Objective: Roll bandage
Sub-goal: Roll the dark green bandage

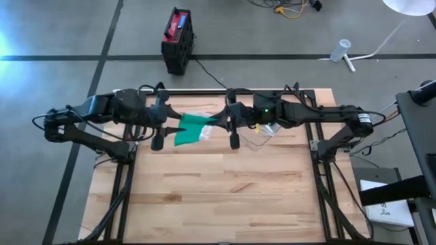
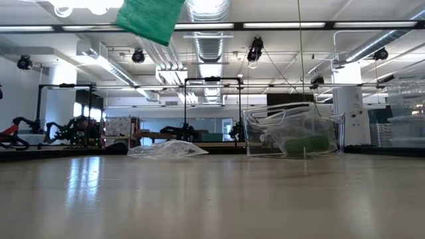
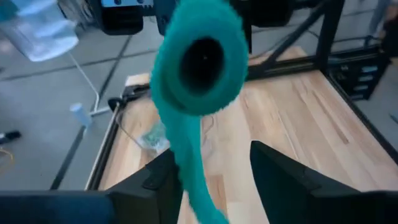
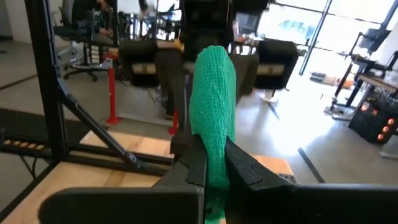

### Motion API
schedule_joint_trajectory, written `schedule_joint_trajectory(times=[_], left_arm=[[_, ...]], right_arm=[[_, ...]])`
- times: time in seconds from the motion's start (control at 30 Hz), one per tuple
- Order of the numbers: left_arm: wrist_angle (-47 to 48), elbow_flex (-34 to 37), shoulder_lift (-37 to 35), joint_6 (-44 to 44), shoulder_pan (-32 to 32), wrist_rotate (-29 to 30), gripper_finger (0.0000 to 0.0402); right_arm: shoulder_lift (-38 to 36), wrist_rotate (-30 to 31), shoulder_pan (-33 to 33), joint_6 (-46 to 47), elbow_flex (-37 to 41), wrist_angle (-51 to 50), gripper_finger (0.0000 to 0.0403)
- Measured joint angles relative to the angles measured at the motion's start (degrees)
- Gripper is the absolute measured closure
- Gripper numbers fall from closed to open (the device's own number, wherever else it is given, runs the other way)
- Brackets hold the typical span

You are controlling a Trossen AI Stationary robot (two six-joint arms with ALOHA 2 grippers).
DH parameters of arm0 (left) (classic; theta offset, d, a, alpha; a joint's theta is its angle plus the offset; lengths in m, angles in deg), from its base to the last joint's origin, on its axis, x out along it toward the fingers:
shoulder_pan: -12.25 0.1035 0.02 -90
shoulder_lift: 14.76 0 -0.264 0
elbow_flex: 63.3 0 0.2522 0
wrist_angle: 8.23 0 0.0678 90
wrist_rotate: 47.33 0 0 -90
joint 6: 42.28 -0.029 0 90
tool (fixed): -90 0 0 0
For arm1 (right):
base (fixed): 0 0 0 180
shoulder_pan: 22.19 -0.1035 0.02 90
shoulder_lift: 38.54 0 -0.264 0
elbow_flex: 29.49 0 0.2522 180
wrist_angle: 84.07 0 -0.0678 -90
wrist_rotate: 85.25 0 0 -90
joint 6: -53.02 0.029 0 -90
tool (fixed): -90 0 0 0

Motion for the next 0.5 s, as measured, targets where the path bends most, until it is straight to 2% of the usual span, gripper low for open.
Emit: schedule_joint_trajectory(times=[0.1, 0.2, 0.27, 0.4, 0.5], left_arm=[[-5.97, 4.41, -0.87, -0.49, 0.10, 1.68, 0.0226], [-10.54, 7.77, -1.60, -2.43, 0.13, 5.42, 0.0245], [-13.79, 9.77, -2.04, -3.15, 0.20, 6.31, 0.0277], [-20.18, 13.39, -1.69, -4.55, 0.20, 6.31, 0.0377], [-23.54, 14.58, -1.36, -4.99, 0.20, 6.32, 0.0389]], right_arm=[[-0.01, 0.00, 0.00, 0.10, -0.02, 0.14, 0.0389], [0.01, -0.22, 0.00, 0.75, -0.02, 0.00, 0.0385], [0.01, -0.50, 0.00, 1.16, -0.02, 0.18, 0.0385], [0.03, -3.78, 0.00, 2.04, -0.02, 0.71, 0.0385], [0.03, -6.90, 0.00, 4.28, -0.02, 2.48, 0.0385]])
